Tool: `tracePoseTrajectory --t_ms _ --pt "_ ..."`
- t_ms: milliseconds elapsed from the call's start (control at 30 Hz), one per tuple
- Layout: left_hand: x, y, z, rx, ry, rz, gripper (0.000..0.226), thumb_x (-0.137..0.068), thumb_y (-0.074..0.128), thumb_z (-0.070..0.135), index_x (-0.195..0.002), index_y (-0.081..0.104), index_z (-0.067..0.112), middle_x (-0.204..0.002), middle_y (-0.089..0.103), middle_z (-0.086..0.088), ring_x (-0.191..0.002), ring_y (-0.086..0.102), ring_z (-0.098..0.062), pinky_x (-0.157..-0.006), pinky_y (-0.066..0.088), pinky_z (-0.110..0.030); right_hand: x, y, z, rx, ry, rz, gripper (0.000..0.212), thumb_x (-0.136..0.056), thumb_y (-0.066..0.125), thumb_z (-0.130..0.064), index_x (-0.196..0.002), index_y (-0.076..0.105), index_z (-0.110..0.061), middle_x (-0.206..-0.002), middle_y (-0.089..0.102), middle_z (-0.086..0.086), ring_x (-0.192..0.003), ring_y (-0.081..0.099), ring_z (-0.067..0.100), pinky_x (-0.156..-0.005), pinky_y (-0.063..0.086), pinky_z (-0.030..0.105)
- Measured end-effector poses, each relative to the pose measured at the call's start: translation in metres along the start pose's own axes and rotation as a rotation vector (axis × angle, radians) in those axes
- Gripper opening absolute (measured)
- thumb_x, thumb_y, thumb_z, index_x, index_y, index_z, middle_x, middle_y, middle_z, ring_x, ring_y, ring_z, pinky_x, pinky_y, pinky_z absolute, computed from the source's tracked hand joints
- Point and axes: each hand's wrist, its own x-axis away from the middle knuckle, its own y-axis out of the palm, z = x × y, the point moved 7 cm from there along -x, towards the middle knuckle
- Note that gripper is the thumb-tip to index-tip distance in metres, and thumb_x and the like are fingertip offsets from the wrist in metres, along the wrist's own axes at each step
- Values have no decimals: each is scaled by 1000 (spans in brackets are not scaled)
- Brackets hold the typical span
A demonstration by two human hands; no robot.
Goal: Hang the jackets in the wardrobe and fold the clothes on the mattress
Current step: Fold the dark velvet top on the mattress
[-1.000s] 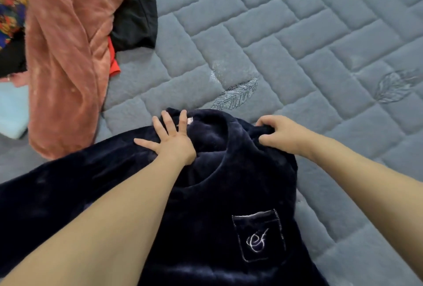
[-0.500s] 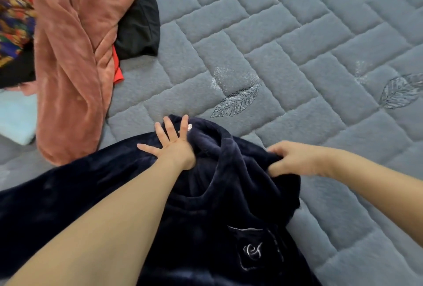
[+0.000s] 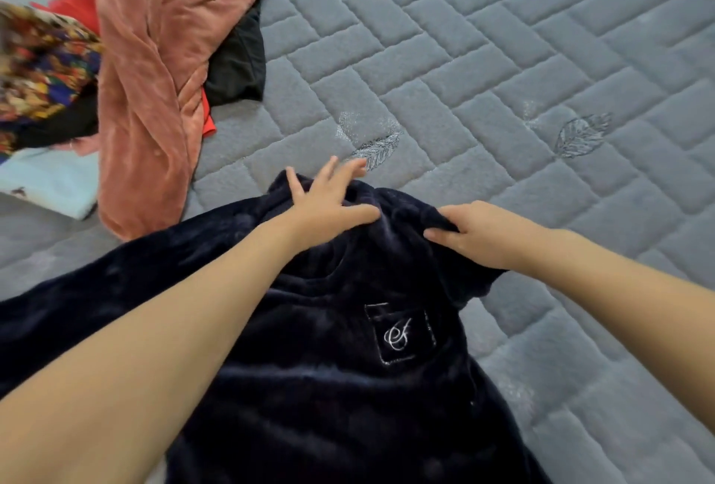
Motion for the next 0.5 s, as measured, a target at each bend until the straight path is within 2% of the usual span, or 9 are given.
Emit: tracePoseTrajectory --t_ms 33,100,133,200,233,267,333,433,500 --pt "3 8 12 -148 42 -79 57 -79 53 58 -134 41 43 -143 42 17 -148 4 -6 -106 -31 -59 5 -2 -1 66 9 -14 33 -97 47 -53 -94 60 -23 -87 66 -1 -84 62 21 -79 49 38" --pt "9 17 32 -456 129 -153 24 -85 53 53 -99 56 34 -113 53 12 -134 31 -18 -112 -21 -62 21 -9 -4 180 23 -71 45 -90 49 -64 -91 61 -21 -83 64 -3 -81 61 20 -74 49 36" --pt "13 17 39 -523 177 -153 20 -87 53 48 -82 52 29 -100 52 9 -118 43 -19 -117 -14 -59 29 -10 -4 215 26 -127 49 -84 53 -70 -91 62 -22 -81 65 -5 -79 62 17 -72 51 35" --pt "27 9 56 -489 268 -86 28 -85 57 39 -66 40 26 -81 49 7 -88 52 -19 -122 11 -45 52 -5 -2 209 49 -278 41 -77 66 -65 -87 64 -26 -78 67 -8 -73 64 11 -68 54 30" --pt "36 2 62 -425 290 -46 28 -83 59 35 -66 39 25 -75 49 8 -80 54 -20 -113 32 -41 64 2 -3 191 43 -348 31 -78 70 -56 -83 63 -26 -77 66 -9 -68 63 9 -65 54 28" --pt "45 -6 65 -380 295 -7 23 -80 60 32 -68 43 24 -72 52 8 -76 57 -22 -94 47 -39 75 9 -5 204 14 -387 24 -81 70 -48 -78 61 -26 -75 65 -9 -66 61 8 -64 53 27" --pt "61 -20 64 -431 291 65 12 -78 59 29 -79 51 20 -76 60 5 -79 60 -26 -68 49 -37 91 22 -20 354 -179 -363 21 -83 64 -42 -77 62 -22 -81 59 -8 -78 55 11 -77 51 31" --pt "79 -35 62 -581 286 173 14 -80 60 27 -81 47 22 -79 58 4 -83 59 -30 -60 37 -33 110 43 -57 546 -540 -209 26 -79 56 -42 -89 68 -21 -103 54 -12 -114 37 11 -111 24 30" --pt "88 -36 62 -636 248 214 14 -81 59 26 -81 46 21 -80 58 2 -84 60 -30 -59 33 -32 119 50 -65 525 -580 -242 23 -77 53 -39 -82 65 -20 -96 62 -10 -110 47 10 -118 17 35"
